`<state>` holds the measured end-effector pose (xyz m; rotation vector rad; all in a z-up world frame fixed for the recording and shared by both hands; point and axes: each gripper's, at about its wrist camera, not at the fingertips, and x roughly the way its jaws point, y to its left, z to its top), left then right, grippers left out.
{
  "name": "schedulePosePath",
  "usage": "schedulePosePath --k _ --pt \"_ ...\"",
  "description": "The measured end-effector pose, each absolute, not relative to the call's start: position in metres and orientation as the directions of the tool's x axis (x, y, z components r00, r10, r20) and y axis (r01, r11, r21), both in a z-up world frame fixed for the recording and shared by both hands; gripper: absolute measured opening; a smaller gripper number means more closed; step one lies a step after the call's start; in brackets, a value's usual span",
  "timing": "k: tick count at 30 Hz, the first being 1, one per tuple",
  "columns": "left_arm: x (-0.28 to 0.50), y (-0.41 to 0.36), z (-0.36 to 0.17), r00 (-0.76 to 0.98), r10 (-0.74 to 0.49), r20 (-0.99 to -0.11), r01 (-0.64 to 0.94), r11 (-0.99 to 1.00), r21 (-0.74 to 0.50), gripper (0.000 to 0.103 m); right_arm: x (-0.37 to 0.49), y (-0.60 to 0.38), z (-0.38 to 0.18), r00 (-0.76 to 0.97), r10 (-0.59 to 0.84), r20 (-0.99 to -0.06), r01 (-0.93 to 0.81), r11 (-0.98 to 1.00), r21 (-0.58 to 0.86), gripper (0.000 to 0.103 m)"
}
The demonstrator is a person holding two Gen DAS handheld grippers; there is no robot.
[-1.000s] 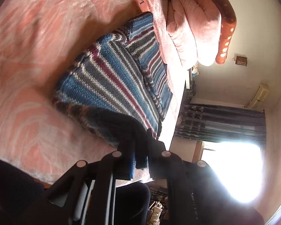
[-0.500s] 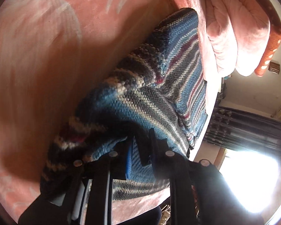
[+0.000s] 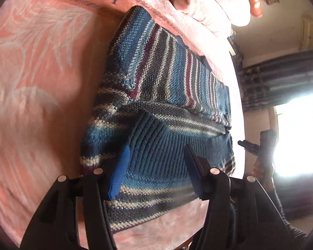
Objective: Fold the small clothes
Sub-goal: 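Lay the hem over the sweater body with both grippers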
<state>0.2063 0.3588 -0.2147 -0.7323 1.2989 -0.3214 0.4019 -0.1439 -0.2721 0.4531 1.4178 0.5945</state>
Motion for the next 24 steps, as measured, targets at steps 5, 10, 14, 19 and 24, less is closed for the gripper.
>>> schedulePosePath --k 5,10,14,19,24 --pt "0.224 0.347 -0.237 0.181 -0.549 -0.816 -0.132 0.809 -0.573 0.056 0.403 -0.134 -0.296 0.022 0.574 -0.818 -0.164 0.81 0.564 0.039" --pt "0.226 0.335 -0.247 0.136 -0.53 -0.837 -0.078 0.837 -0.542 0.051 0.395 -0.125 -0.305 0.0 0.548 -0.836 -0.224 0.815 0.534 0.043" --pt "0.219 0.331 -0.242 0.144 -0.503 -0.852 -0.06 0.855 -0.515 0.009 0.388 -0.121 -0.298 0.027 0.51 -0.86 -0.28 0.83 0.483 0.014" --pt "0.208 0.326 -0.216 0.236 -0.53 -0.815 -0.022 0.835 -0.549 0.008 0.375 -0.123 -0.278 0.078 0.523 -0.849 -0.307 0.823 0.478 0.01" --pt "0.196 0.327 -0.181 0.336 -0.543 -0.77 0.023 0.822 -0.569 0.007 0.362 -0.122 -0.244 0.146 0.53 -0.835 -0.342 0.82 0.46 0.009"
